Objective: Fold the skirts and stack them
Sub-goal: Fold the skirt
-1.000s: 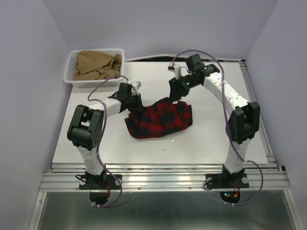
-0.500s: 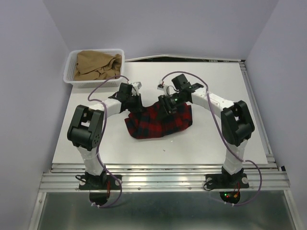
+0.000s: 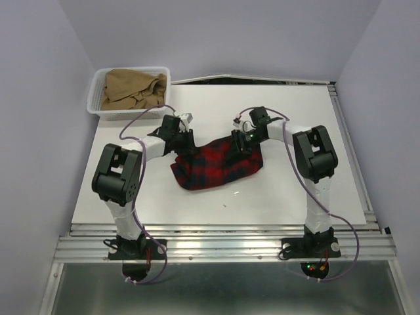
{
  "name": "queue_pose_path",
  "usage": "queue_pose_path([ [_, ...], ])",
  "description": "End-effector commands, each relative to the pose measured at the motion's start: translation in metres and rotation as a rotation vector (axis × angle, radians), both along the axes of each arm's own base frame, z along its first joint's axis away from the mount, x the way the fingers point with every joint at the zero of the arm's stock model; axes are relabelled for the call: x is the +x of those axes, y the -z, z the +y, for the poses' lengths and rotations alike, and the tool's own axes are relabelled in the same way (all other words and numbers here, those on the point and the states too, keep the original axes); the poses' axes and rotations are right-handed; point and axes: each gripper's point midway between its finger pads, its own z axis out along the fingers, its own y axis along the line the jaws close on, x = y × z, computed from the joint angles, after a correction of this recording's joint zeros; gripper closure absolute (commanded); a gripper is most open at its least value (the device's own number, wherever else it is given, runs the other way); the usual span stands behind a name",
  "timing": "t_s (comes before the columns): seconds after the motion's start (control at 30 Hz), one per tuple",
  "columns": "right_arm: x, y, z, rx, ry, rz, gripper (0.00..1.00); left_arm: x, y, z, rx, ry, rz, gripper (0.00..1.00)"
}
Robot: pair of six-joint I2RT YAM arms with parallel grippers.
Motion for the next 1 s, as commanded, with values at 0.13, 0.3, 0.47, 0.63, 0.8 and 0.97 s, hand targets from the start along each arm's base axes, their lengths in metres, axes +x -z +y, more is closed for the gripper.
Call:
queue_pose_path([
  [0.13, 0.031, 0.057, -0.035, -0.290, 0.025, -0.112, 0.53, -0.011, -0.018, 0.001, -0.045, 0.035, -0.022, 0.53],
  [0.3, 0.016, 0.053, -0.048, -0.310, 0.052, -0.085, 0.52, -0.003, -0.062, -0.007, -0.103, 0.113, -0.118, 0.41],
  [0.47, 0.027, 0.052, -0.077, -0.309, 0.160, -0.034, 0.52, 0.005, -0.125, -0.006, -0.100, 0.158, -0.293, 0.12],
  [0.63, 0.025, 0.023, -0.070, -0.213, 0.063, -0.089, 0.46, 0.007, -0.200, 0.007, -0.054, 0.164, -0.529, 0.04],
  [0.8, 0.048, -0.057, -0.059, -0.127, -0.050, -0.268, 0.32, 0.010, -0.220, 0.021, 0.062, 0.199, -0.640, 0.06],
  [0.97, 0.033, -0.135, -0.052, -0.064, -0.076, -0.334, 0.30, 0.030, -0.214, 0.018, 0.178, 0.239, -0.635, 0.17],
])
